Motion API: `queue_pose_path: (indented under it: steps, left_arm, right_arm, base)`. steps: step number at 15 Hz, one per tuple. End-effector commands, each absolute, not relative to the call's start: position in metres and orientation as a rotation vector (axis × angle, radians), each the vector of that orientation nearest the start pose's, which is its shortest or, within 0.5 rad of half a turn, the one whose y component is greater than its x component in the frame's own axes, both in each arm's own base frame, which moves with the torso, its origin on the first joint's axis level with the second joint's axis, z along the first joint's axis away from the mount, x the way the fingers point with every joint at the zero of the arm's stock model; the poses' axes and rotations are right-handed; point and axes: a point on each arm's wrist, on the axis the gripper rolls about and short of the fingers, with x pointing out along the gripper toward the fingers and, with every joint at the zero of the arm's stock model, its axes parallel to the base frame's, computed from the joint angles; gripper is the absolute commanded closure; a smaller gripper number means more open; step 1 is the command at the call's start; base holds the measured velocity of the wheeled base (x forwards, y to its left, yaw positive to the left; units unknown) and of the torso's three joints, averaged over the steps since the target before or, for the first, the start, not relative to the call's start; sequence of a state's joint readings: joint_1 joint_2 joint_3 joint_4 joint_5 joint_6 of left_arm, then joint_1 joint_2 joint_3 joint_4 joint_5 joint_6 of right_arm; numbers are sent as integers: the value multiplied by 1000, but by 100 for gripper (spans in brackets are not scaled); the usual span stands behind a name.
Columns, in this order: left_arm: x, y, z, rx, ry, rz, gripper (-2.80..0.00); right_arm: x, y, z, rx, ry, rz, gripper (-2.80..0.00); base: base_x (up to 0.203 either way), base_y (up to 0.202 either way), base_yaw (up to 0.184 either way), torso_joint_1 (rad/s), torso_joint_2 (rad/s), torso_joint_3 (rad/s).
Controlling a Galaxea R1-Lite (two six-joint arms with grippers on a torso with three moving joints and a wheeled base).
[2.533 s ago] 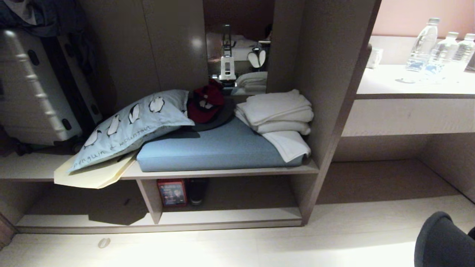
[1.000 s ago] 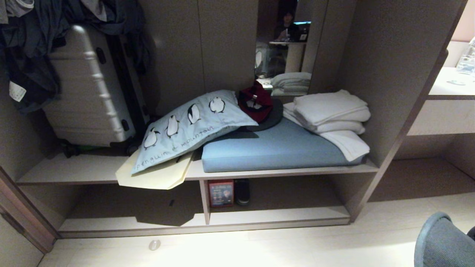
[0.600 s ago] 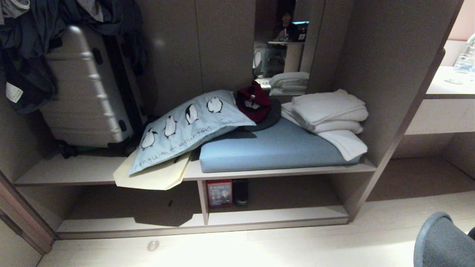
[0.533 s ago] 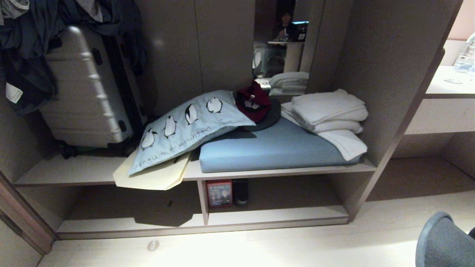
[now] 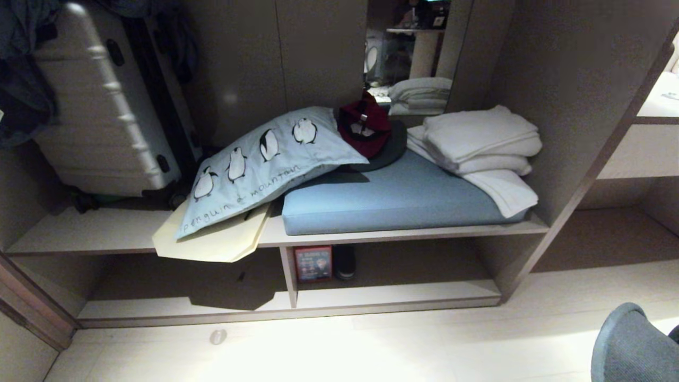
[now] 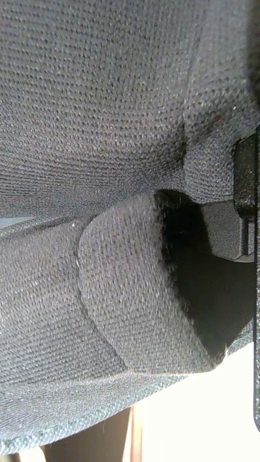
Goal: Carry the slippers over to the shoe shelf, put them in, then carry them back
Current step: Place the slippers into the shoe cabinet
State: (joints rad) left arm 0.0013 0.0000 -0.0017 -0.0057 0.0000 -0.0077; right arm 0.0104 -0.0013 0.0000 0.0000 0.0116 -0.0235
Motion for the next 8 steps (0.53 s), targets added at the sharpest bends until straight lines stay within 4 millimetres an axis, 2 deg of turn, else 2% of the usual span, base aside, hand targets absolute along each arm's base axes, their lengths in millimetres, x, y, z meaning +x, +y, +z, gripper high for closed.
queue_pose_path:
  steps: [1, 8]
  left_arm:
    - [-23, 0, 77, -8, -6, 2, 0]
    - [-23, 0, 76, -5, -5, 2, 0]
  right_arm:
    - [-23, 0, 75, -25, 0, 23, 0]
    - [-23, 0, 75, -23, 0, 23, 0]
  base:
    - [0, 0, 0, 3, 2, -193]
    - [0, 0, 0, 1, 3, -198]
